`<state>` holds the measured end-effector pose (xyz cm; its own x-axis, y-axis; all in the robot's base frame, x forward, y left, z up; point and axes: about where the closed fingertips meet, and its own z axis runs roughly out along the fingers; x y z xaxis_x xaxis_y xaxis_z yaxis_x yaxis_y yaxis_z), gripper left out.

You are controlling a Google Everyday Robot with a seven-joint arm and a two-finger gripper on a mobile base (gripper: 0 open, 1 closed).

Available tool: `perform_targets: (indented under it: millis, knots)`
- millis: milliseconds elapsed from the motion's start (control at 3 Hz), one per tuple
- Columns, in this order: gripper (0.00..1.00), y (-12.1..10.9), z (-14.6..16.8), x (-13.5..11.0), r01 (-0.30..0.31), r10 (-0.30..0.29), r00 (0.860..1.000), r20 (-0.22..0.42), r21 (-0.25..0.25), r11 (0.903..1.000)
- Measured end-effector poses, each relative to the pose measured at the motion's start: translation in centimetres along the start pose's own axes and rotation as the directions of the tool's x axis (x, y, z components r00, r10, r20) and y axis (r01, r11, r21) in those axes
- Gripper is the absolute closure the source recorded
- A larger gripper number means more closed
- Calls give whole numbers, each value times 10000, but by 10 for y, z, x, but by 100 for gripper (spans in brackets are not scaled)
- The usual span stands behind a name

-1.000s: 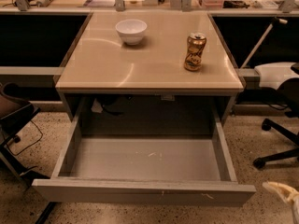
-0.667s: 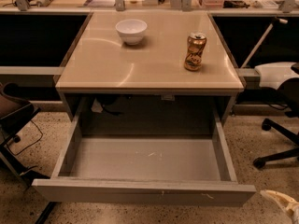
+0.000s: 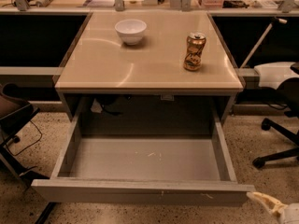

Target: Close top drawer

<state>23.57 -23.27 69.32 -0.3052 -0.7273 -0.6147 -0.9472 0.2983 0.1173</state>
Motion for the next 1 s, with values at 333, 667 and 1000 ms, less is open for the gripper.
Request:
perform_targets:
  millis: [333,667,1000]
  knots:
    - [0,5,36,-15,844,-831,9963,202,-733,9937]
    - [0,-7,56,-31,1337,-1317,9910,250,-1123,9846]
    - [0,-19,57,-39,1443,-1433,9895,172,-1013,9843]
